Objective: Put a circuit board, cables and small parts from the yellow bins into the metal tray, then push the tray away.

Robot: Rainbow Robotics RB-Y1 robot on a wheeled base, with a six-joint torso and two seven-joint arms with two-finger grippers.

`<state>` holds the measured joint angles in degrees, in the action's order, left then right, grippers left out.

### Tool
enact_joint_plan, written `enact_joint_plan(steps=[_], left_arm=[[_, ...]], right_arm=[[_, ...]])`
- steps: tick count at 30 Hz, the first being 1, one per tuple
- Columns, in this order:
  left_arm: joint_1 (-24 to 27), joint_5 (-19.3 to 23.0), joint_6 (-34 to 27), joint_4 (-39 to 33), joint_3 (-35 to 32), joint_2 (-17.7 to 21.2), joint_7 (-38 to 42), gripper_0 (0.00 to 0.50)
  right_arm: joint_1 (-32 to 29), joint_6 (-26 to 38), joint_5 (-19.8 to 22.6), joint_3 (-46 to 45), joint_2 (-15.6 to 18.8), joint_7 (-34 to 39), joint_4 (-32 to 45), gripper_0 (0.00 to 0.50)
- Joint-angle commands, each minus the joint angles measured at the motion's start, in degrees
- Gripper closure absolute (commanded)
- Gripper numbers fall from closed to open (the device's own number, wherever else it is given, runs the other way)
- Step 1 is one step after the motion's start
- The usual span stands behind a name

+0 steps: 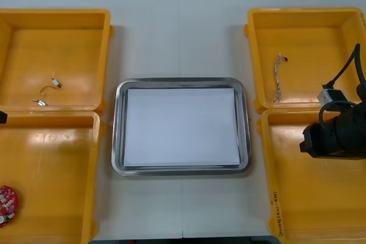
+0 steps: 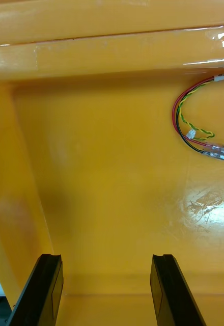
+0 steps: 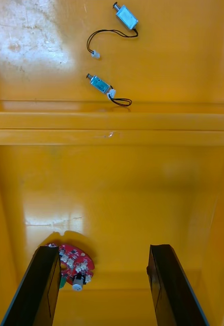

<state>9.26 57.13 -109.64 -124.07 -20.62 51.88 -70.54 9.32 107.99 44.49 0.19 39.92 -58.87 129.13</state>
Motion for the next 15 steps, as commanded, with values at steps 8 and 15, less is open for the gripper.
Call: enact_joint_plan(steps=[8, 15], left_arm=[[1.7, -0.4, -0.3, -1.6, -1.8, -0.3, -4.8, 0.0], [1.7, -0.4, -0.3, -1.6, -1.8, -0.3, -4.8, 0.0]], right_arm=[[-0.7, 0.4, 0.4, -1.9, -0.5, -1.1, 1.6, 0.0], [-0.7, 0.4, 0.4, -1.9, -0.5, -1.1, 1.6, 0.0]])
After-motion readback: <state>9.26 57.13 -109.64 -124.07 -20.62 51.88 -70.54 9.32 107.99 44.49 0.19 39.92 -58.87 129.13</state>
